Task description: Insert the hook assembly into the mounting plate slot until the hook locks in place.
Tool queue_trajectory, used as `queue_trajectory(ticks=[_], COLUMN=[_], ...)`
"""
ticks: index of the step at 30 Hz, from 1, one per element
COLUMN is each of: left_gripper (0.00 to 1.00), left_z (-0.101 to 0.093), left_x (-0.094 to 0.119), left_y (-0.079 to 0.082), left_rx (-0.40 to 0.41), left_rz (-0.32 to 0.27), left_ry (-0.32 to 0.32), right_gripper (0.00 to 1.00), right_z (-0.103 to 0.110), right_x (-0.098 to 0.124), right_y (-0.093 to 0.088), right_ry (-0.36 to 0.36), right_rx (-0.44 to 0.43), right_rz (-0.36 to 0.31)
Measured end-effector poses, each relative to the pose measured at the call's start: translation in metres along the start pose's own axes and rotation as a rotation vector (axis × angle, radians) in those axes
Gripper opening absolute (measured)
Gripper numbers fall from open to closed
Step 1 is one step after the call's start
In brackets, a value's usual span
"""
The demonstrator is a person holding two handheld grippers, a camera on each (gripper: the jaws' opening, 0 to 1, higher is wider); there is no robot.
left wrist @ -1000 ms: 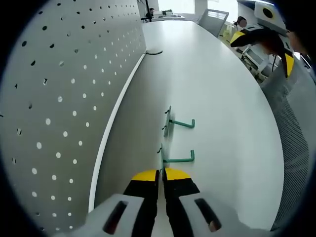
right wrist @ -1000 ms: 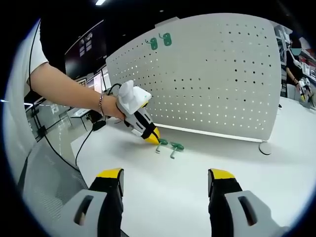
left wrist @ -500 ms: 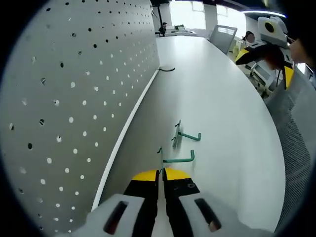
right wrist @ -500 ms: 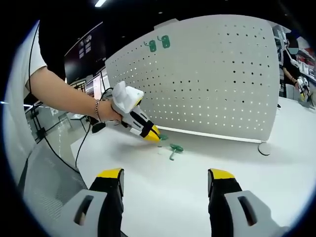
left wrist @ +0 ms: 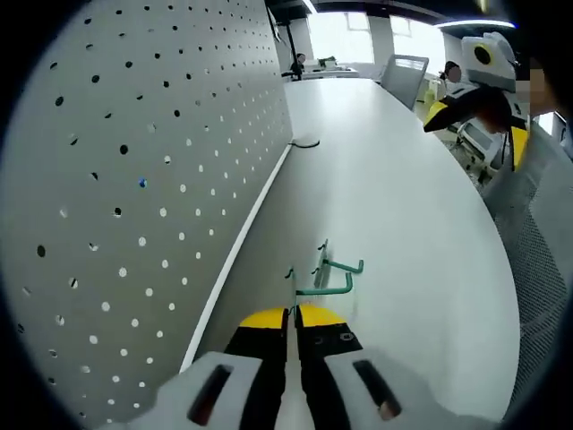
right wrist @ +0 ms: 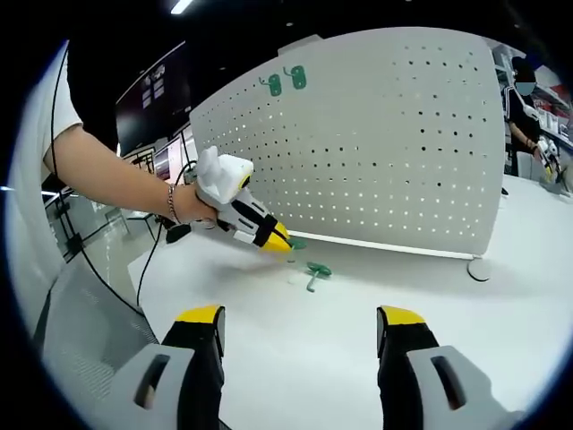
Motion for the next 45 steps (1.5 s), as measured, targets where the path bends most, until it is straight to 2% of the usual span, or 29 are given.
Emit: queue_trajectory(ticks=[10,16,25,45], left_gripper=[0.03,0.03,0.03,0.04], left_z=[0.000,0.001,0.000,-0.002], left_x=[0.014,0.024,0.039,0.084], left_y=[0.005,0.012,0.019,0.023], left_rx=[0.051,0.080,0.106,0.167], left_rz=[-0.074,-0.147,-0.226,-0.347], left_ry=[0.026,0.051,0.092,0.187], right_gripper=[0.66,0.66,0.66,0.66], right_z=[0.001,0.002,0.002,0.001], right_x=[0.000,0.000,0.000,0.001], right_y=[0.001,0.002,0.003,0.006], right_ry=[0.006,0.009,0.013,0.008], right_rx=[0.009,0.011,0.011,0.002], right_rz=[-0.002,-0.010,-0.016,-0.037])
Point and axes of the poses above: the point that each gripper's makers call its tool centre point, and the gripper's own axes: x roughly backward along the fingers, z roughly to its left, y roughly out of its top, the point moved 5 cm from there along x, roughly backward along the fingers
